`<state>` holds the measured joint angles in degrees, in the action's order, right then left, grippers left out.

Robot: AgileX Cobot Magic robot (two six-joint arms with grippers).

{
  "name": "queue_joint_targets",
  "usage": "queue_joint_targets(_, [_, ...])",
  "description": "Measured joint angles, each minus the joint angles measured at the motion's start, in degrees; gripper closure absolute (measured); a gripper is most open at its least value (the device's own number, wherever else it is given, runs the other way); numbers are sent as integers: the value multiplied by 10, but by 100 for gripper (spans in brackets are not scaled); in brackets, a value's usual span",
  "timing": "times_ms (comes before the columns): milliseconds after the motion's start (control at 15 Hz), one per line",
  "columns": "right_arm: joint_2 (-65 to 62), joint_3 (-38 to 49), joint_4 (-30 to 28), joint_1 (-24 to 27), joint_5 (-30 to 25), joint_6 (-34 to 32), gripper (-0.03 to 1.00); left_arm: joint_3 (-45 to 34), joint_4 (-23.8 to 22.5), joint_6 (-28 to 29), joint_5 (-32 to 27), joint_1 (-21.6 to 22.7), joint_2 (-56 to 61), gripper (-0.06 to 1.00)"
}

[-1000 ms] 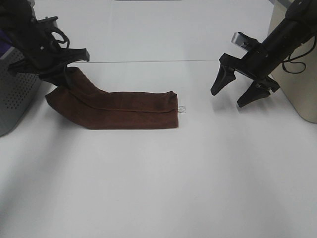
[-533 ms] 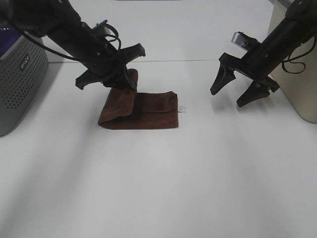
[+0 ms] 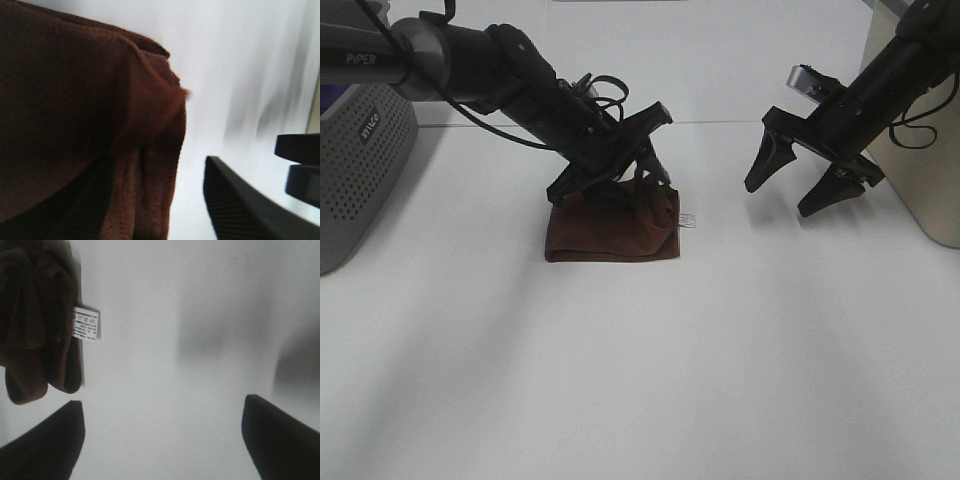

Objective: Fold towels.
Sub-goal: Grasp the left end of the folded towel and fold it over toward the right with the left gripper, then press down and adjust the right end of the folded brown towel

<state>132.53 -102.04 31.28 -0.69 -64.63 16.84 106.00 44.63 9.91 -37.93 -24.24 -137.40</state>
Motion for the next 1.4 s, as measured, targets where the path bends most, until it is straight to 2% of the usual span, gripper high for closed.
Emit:
queue_joint_targets(67, [0, 0, 2, 0, -2, 0, 16, 0, 21, -5, 6, 0, 1, 29])
queue_joint_targets(133, [0, 0, 7, 0, -6, 0, 16, 0, 33, -18, 11, 0, 4, 25])
queue_joint_targets(333, [0, 0, 65, 0, -29, 14, 16, 0, 30, -99, 19, 6, 26, 23])
queue_joint_targets(400, [0, 0, 98, -1, -41, 30, 16, 1, 16, -130, 18, 14, 36, 23])
queue_joint_targets(533, [0, 0, 156, -21, -41, 54, 16, 3, -32, -151, 14, 45, 62, 23])
queue_joint_targets(800, [0, 0, 182, -129, -34, 64, 16, 6, -152, -137, -26, 111, 84, 23])
queue_joint_targets(933, [0, 0, 190, -167, 2, 64, 16, 6, -167, -128, -49, 129, 84, 23])
queue_joint_targets(1133, [0, 0, 201, -218, 101, 61, 16, 6, -173, -125, -67, 152, 84, 23])
queue_joint_targets(1267, [16, -1, 219, -226, 183, 53, 16, 6, -184, -124, -73, 152, 84, 23])
queue_joint_targets(1400, [40, -1, 207, -221, 209, 50, 16, 6, -185, -124, -74, 152, 84, 23])
